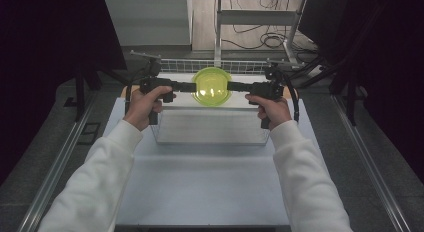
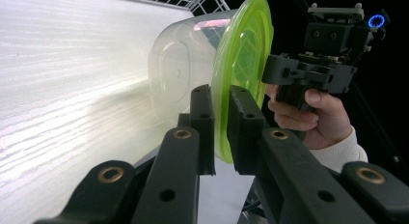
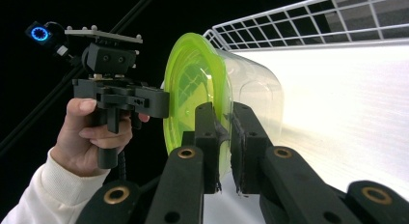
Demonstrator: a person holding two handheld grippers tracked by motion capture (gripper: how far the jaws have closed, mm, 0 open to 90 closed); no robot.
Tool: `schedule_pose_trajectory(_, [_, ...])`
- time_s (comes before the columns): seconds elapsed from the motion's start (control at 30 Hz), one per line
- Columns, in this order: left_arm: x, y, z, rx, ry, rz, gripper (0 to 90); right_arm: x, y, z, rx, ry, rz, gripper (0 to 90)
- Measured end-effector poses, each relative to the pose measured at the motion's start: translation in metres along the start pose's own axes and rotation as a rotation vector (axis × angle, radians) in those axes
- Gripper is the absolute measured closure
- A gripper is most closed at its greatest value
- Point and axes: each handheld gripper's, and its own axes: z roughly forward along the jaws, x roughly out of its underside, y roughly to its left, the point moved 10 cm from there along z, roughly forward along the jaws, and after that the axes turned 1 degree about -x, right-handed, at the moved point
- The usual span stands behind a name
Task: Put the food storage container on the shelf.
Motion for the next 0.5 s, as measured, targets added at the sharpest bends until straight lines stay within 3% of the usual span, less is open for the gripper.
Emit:
schedule_pose_trajectory(0.27, [-0.005, 0.011, 0.008, 0.006, 0.004, -0.060, 82.5, -0.001, -0.015, 0.005, 0.011, 0.010, 0.078, 81.9])
schedule_pose_trajectory(0.5, [-0.013, 0.016, 0.010, 0.015, 0.017, -0.104, 82.5, -0.007, -0.021, 0.008, 0.019, 0.014, 0.128, 81.8])
